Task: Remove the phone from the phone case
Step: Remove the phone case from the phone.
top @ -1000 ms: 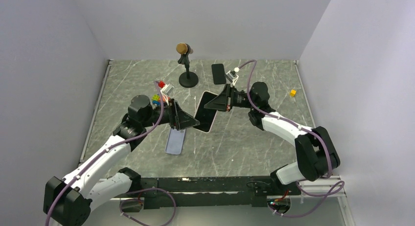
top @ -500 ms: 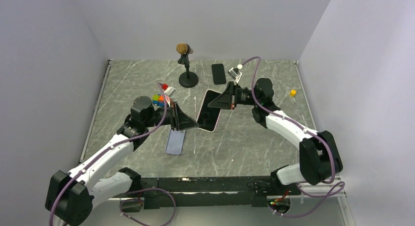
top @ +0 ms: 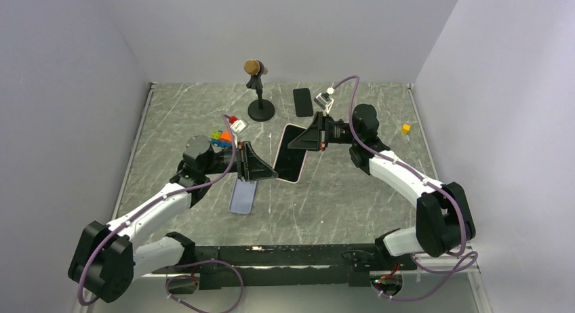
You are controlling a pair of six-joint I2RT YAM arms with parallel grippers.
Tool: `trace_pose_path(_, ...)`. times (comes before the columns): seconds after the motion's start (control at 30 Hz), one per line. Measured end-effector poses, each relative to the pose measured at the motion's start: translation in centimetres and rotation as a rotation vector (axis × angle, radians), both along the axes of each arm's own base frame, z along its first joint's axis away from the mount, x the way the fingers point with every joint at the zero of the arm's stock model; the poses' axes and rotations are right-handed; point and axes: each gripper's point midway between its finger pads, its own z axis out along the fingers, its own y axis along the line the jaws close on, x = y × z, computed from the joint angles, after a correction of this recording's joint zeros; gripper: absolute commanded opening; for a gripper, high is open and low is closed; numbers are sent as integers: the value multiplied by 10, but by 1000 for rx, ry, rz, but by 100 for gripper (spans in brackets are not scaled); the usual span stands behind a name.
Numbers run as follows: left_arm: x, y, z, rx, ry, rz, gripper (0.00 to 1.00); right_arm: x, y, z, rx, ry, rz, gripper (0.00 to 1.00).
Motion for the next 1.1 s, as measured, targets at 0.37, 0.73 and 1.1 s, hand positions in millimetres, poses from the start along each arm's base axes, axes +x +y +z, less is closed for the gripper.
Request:
trace_pose_path(0.37, -2, 0, 6, -62, 15, -19, 0, 0, 0, 6, 3, -7, 23, 0)
trace_pose_path(0.73, -9, 8, 28, -95, -185, 43, 0, -5, 11, 18, 111, 65, 104, 0)
trace_pose_path(1.1, -16, 10, 29, -103, -259, 14, 0, -8, 24, 14, 252, 146, 144, 0)
